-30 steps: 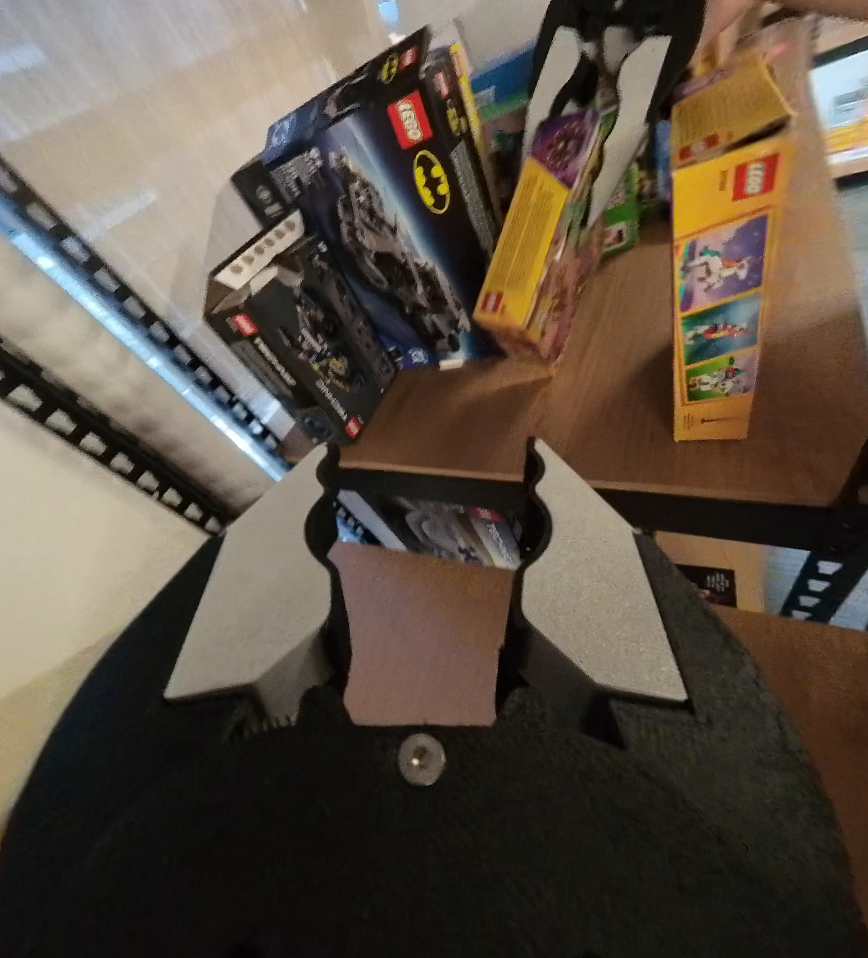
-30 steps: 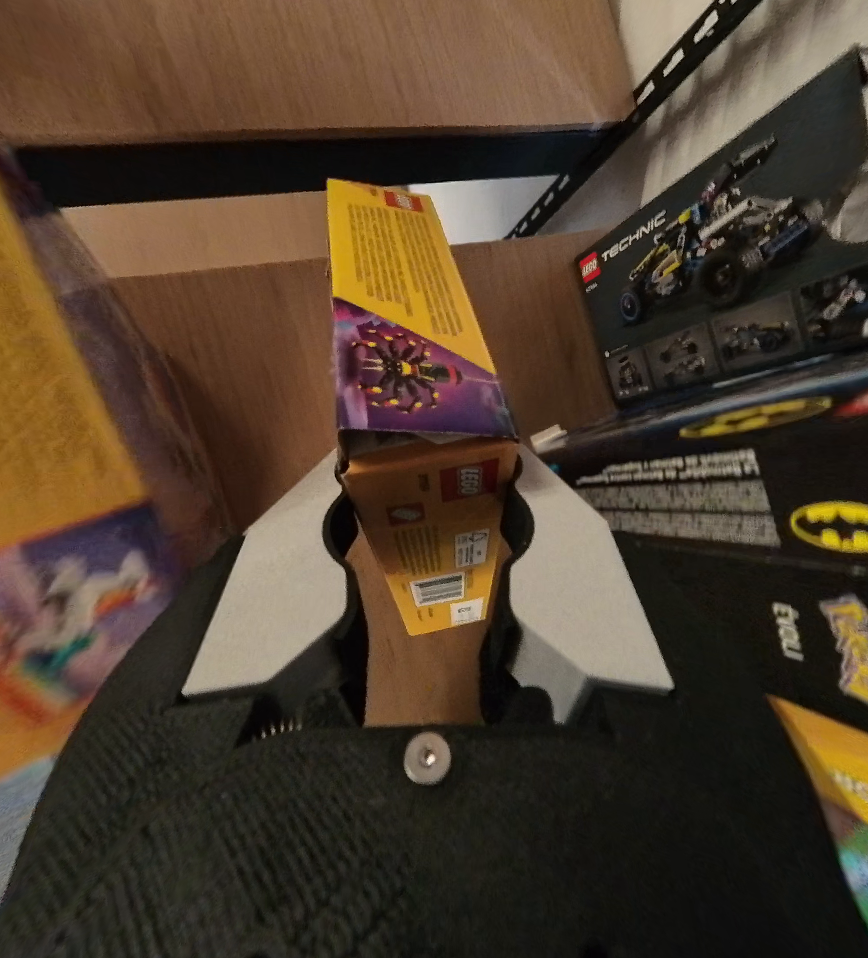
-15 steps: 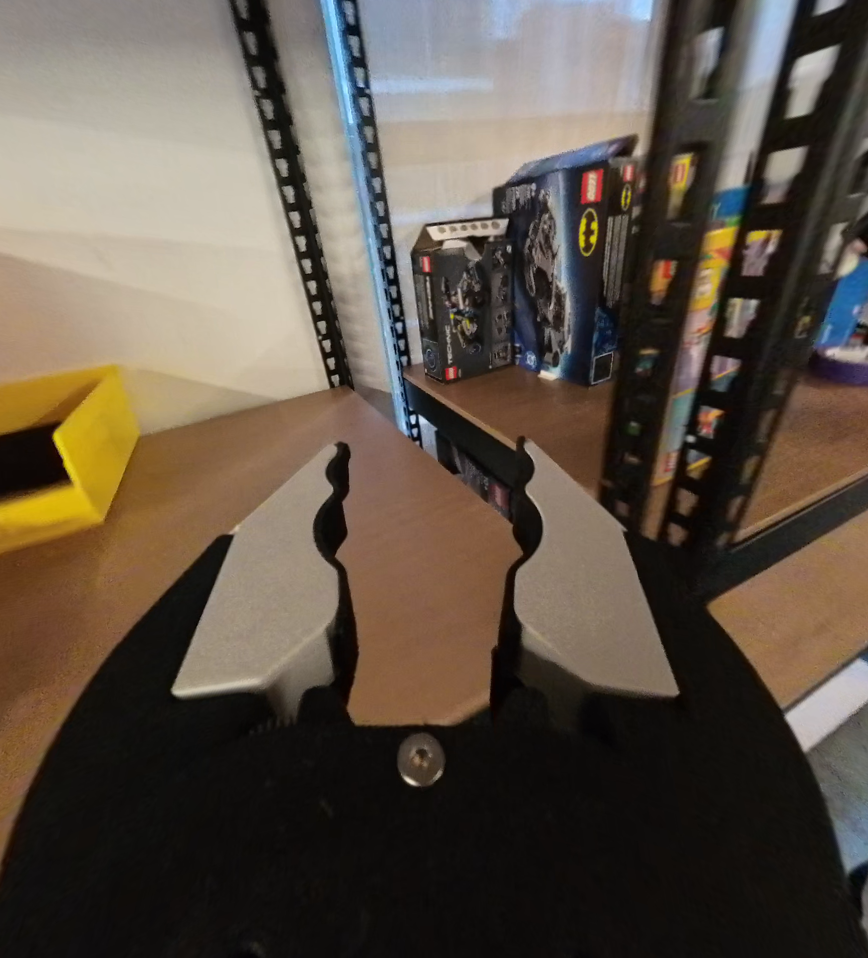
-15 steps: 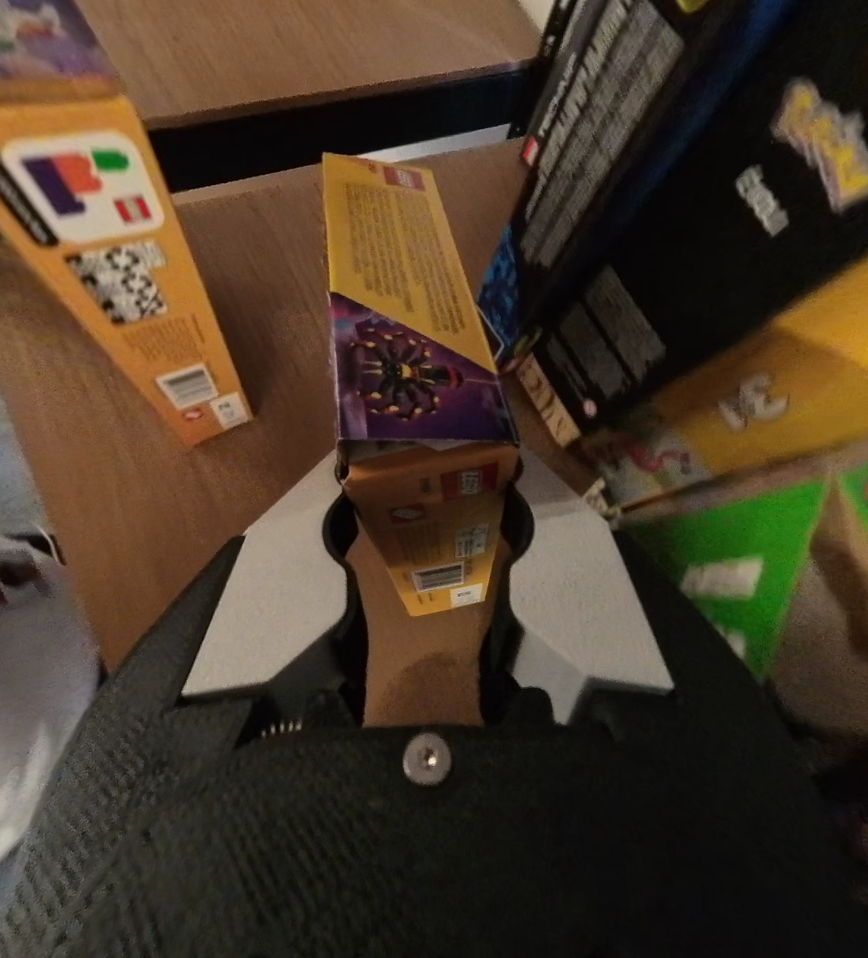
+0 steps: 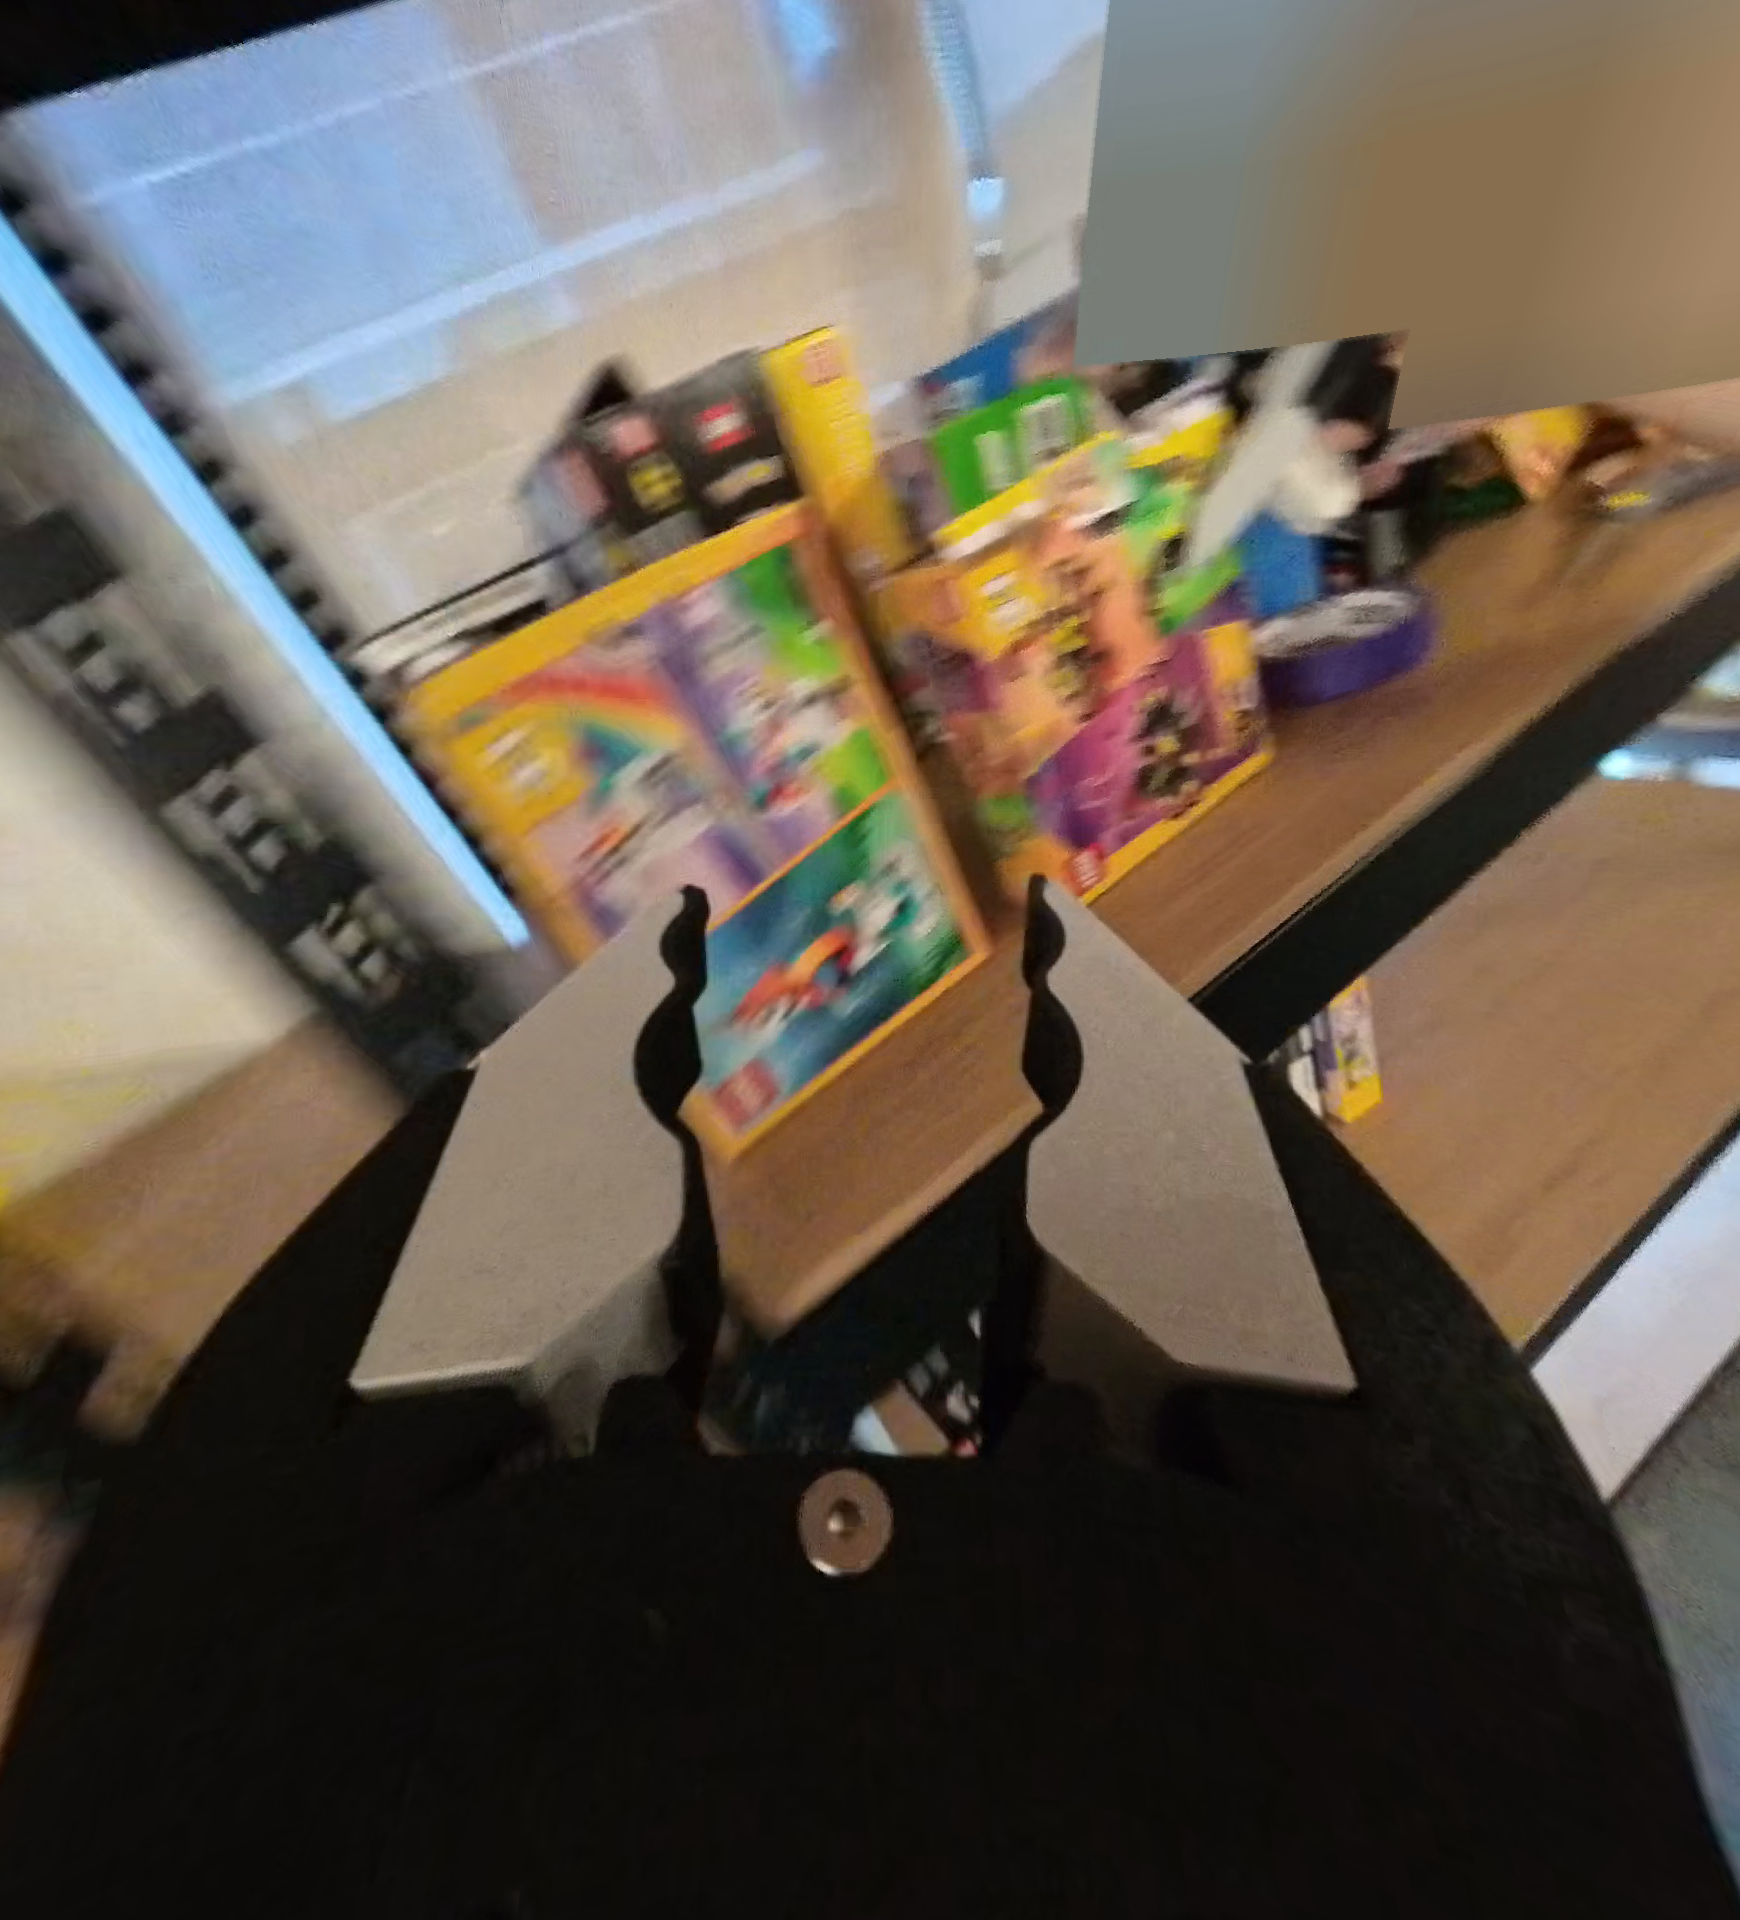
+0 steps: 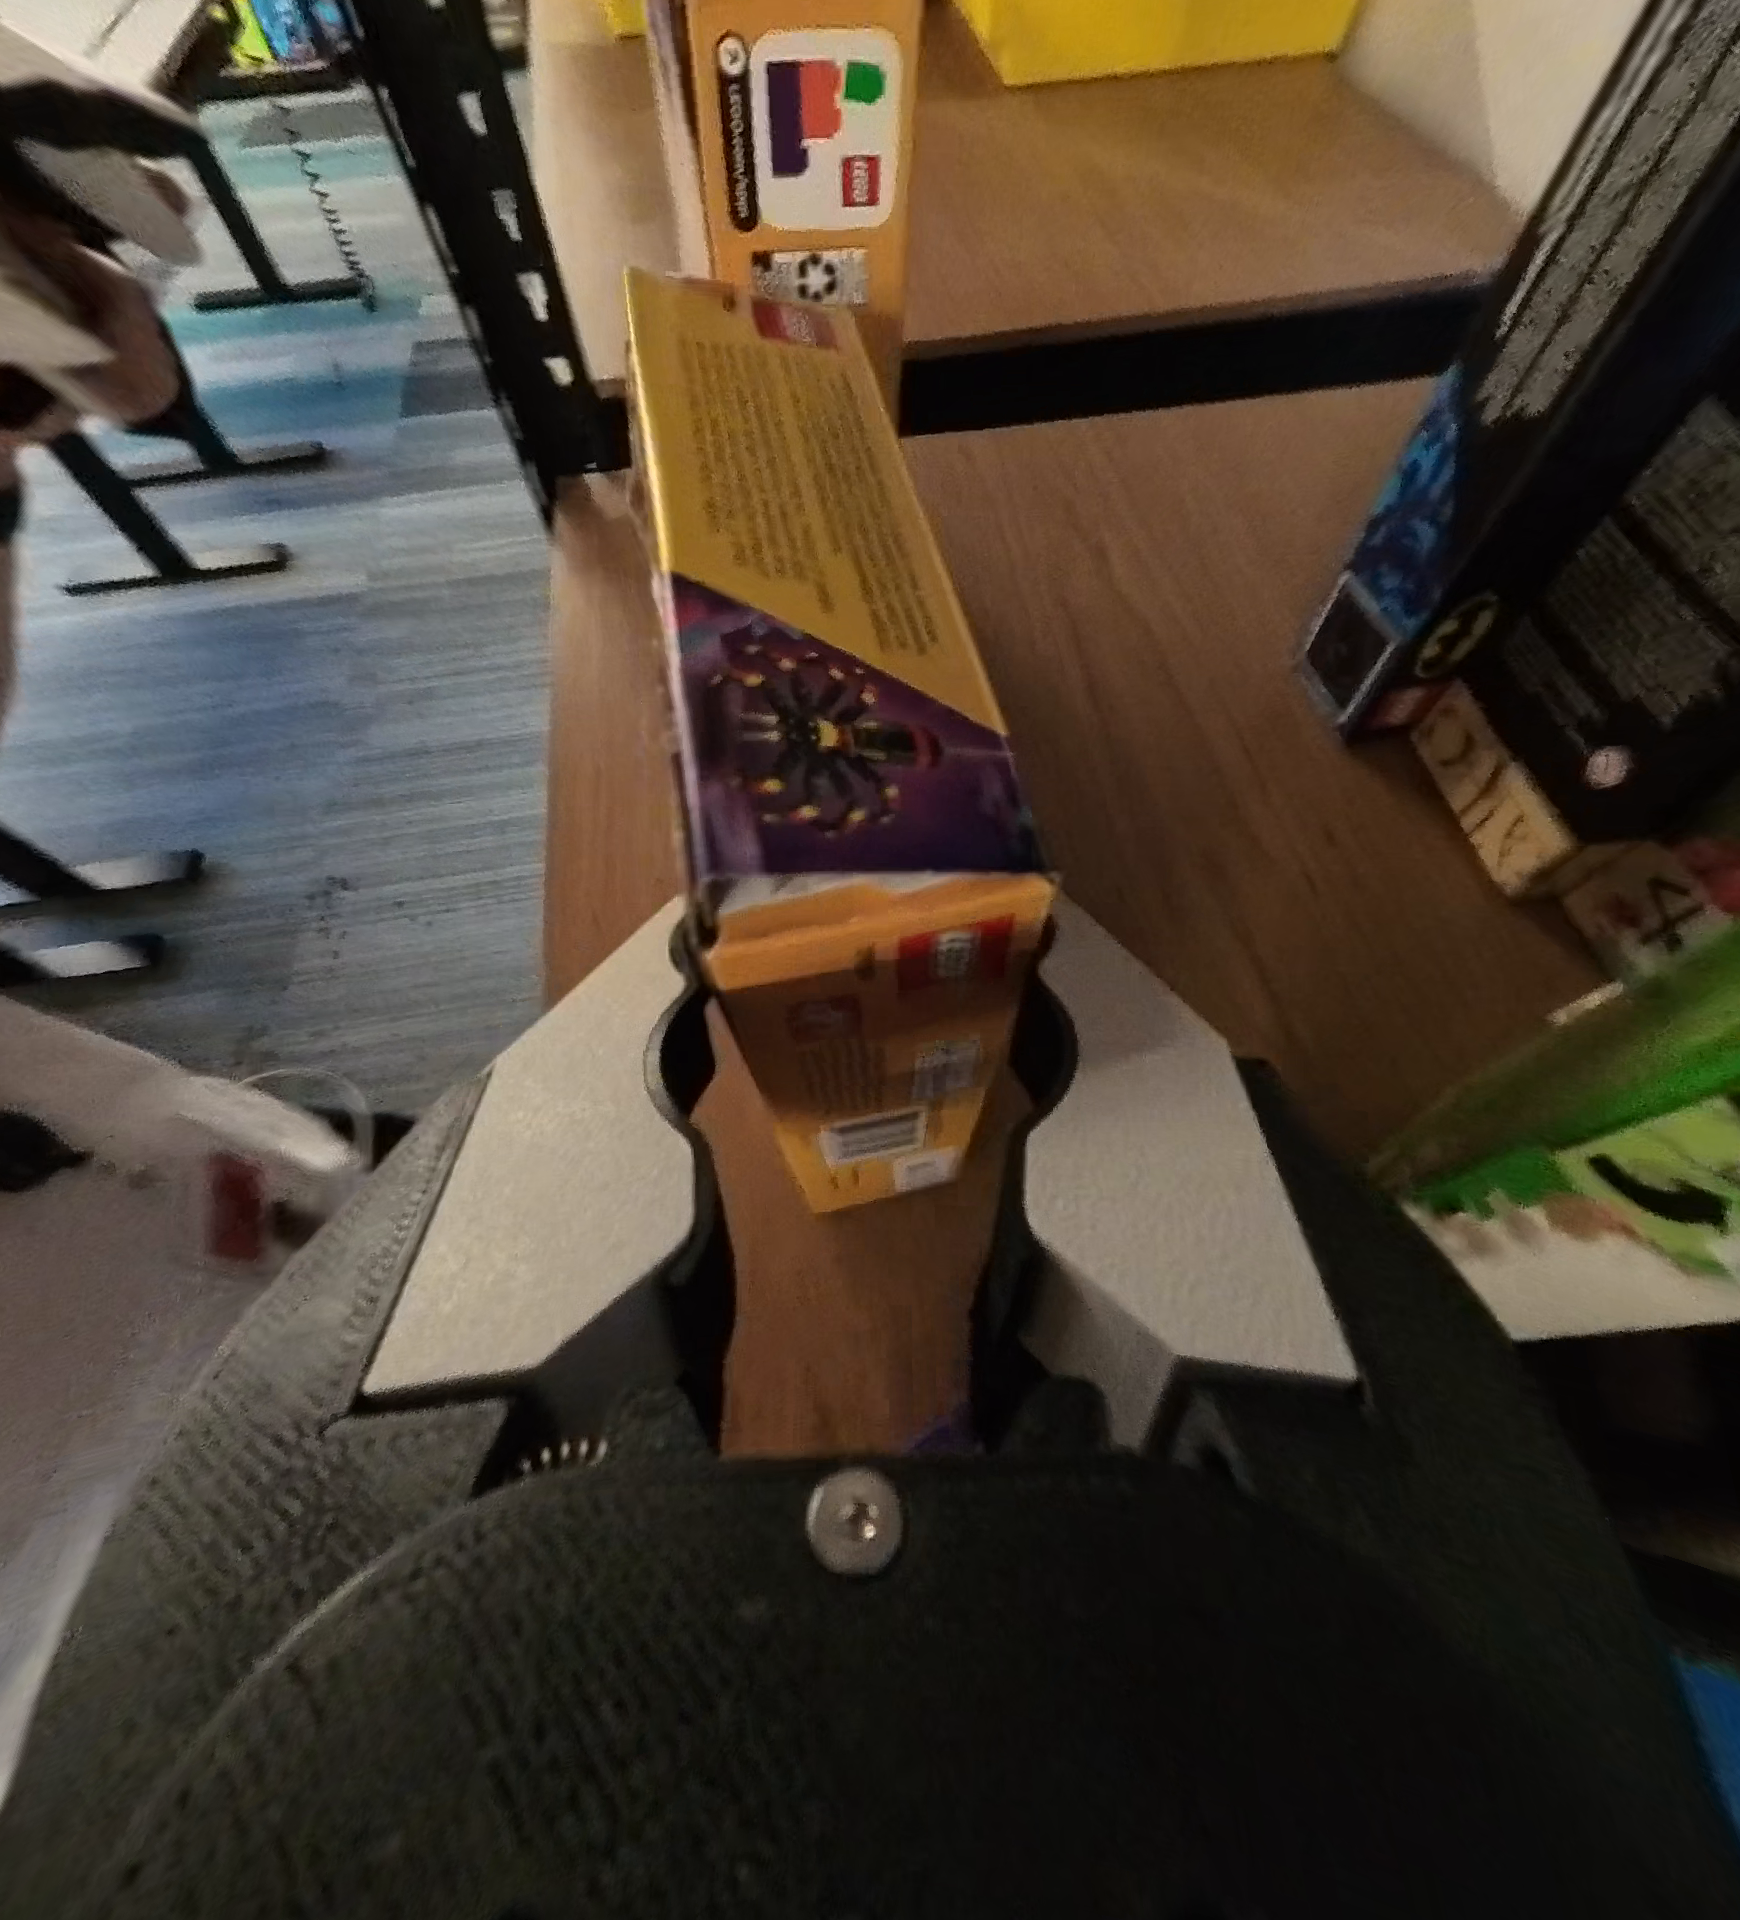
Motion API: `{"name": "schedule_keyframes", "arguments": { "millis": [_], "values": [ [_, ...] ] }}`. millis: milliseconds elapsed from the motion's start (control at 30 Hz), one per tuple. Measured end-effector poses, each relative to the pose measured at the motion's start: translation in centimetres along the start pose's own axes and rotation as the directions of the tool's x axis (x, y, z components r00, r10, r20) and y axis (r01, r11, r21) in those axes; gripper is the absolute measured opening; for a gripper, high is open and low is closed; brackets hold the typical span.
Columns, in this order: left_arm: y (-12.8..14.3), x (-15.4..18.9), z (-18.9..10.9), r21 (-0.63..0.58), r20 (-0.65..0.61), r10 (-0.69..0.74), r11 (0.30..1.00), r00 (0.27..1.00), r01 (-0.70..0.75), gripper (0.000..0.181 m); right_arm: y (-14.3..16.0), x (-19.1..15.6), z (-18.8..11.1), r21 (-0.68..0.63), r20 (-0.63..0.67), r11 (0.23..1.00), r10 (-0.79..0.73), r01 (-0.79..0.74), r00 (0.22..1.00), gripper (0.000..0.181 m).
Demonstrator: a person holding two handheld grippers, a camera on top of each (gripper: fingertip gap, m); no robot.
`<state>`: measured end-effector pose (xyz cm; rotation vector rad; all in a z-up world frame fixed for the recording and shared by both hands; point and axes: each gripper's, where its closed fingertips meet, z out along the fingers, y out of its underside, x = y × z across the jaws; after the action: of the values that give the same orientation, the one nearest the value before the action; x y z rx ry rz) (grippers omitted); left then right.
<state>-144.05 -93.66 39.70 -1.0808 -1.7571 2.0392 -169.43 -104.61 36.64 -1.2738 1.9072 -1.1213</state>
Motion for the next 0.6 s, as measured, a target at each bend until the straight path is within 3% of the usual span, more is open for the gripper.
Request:
{"name": "schedule_keyframes", "arguments": {
  "millis": [67, 133, 200, 267, 300, 467, 600],
  "values": [
    [-1.8, 3.7, 4.7, 0.012, -0.096, 0.140, 0.990, 0.985, -0.140, 0.063, -0.9, 0.5, -0.5, 0.074, -0.089, 0.993, -0.084, 0.091, 0.992, 0.080],
    [-3.3, 5.9, 9.0, 0.040, -0.129, 0.304, 0.953, 0.944, -0.301, 0.063, -2.3, 0.5, -2.1, 0.164, -0.216, 0.960, -0.190, 0.227, 0.958, 0.080],
    [-4.6, 7.4, 12.4, 0.062, -0.160, 0.445, 0.895, 0.881, -0.441, 0.062, -3.9, 0.1, -4.4, 0.200, -0.410, 0.873, -0.338, 0.445, 0.847, 0.080],
    [-5.6, 8.3, 15.0, 0.082, -0.205, 0.517, 0.855, 0.831, -0.511, 0.063, -5.0, -0.9, -5.6, 0.154, -0.528, 0.748, -0.490, 0.646, 0.693, 0.070],
    [-6.0, 8.6, 16.2, 0.087, -0.230, 0.530, 0.847, 0.817, -0.525, 0.063, -5.1, -1.5, -5.6, 0.123, -0.528, 0.718, -0.537, 0.685, 0.658, 0.068],
    [-5.5, 8.4, 20.2, 0.046, -0.269, 0.623, 0.770, 0.735, -0.636, 0.061, -4.2, -2.5, -3.5, 0.079, -0.386, 0.765, -0.567, 0.639, 0.728, 0.060],
    [-4.3, 8.3, 21.2, 0.019, -0.291, 0.586, 0.794, 0.757, -0.607, 0.060, -3.4, -2.8, -2.3, 0.060, -0.322, 0.780, -0.576, 0.623, 0.751, 0.061]
  ]
}}
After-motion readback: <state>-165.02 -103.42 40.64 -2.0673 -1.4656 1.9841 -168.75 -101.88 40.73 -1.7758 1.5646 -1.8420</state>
